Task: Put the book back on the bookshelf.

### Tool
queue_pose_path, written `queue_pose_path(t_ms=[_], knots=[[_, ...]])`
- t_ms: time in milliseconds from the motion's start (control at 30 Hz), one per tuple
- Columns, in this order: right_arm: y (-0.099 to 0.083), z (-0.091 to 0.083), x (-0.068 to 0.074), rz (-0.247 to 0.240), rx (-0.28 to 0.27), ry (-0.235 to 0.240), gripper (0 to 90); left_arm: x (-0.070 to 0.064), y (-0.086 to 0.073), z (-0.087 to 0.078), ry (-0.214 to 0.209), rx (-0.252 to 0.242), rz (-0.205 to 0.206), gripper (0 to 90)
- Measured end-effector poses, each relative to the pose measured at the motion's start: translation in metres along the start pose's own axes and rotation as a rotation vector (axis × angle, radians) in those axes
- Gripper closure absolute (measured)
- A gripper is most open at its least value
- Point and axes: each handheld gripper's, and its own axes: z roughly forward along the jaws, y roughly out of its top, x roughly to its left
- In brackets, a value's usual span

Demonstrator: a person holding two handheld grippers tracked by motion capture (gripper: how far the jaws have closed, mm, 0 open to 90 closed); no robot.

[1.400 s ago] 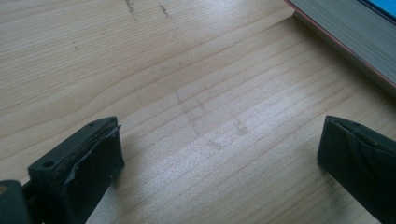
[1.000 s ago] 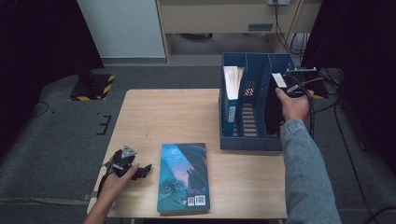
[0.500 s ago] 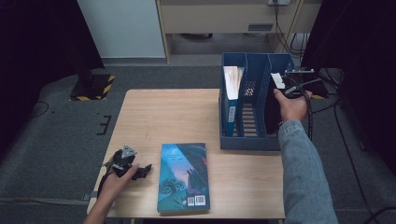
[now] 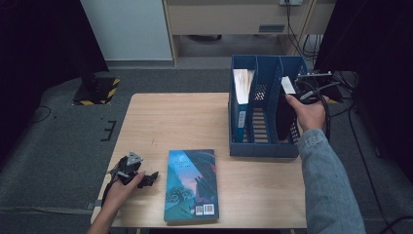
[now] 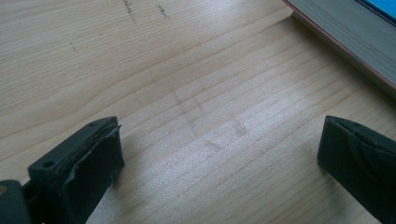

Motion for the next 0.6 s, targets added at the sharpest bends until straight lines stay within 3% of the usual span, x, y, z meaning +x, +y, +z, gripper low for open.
queue_pose_path(t_ms=[300, 600], knots=[[-0.0041, -0.0028, 0.0011, 0.011, -0.011, 0.021, 38.0, -0.0002, 0.0004, 0.0003, 0.0, 0.001, 0.002, 0.0], [-0.0081, -0.0046, -0.0016, 0.038, -0.017, 0.062, 25.2, 0.0, 0.0006, 0.0002, -0.001, 0.005, 0.007, 0.0]])
